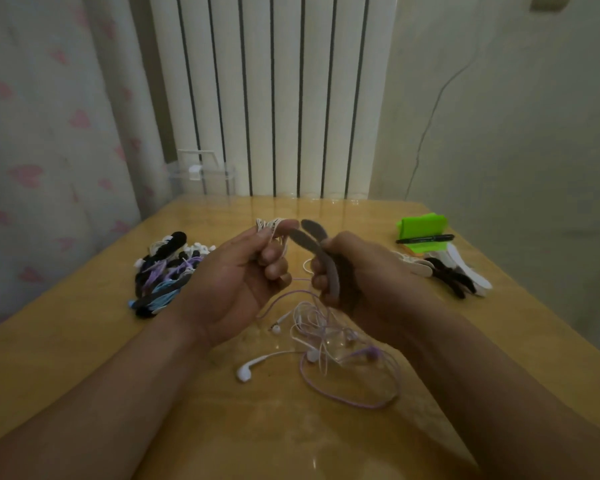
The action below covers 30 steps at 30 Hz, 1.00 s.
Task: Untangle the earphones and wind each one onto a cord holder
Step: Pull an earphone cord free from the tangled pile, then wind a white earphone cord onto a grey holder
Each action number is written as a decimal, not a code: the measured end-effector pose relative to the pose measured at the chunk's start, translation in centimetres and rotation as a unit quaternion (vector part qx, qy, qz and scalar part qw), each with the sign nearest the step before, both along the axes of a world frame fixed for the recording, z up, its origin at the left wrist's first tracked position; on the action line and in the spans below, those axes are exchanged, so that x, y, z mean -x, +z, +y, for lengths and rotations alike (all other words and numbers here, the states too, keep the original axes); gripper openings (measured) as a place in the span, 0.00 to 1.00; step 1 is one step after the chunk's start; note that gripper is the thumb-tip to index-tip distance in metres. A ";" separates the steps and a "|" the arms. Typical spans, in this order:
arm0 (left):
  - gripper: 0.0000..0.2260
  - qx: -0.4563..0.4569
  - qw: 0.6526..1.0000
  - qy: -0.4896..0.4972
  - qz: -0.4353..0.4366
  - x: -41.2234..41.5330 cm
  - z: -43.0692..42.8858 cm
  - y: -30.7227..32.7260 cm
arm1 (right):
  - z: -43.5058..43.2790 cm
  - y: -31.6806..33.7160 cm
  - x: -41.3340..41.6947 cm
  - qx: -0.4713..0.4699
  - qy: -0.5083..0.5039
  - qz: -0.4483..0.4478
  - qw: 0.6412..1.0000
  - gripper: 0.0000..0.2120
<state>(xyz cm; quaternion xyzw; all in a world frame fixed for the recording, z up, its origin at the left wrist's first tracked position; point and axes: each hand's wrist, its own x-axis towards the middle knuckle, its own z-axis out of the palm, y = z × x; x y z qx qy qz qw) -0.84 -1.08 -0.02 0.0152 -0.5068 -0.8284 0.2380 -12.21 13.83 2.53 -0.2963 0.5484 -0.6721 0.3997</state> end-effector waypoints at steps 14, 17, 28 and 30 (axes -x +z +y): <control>0.16 0.142 0.989 0.024 -0.020 0.1 0.5 -0.2 | -0.8 -0.7 -0.6 0.031 0.030 -0.200 0.979 0.08; 0.16 0.183 0.982 0.022 -0.030 -0.2 0.2 -0.2 | -0.8 -0.7 -0.6 0.032 0.033 -0.186 0.982 0.09; 0.16 0.268 0.962 0.016 -0.048 -1.1 0.0 0.6 | -0.5 -0.6 -1.2 0.025 0.033 0.024 0.999 0.10; 0.16 0.270 0.962 0.012 -0.042 -1.1 0.2 0.7 | -0.5 -0.5 -1.4 0.044 0.046 0.034 0.997 0.12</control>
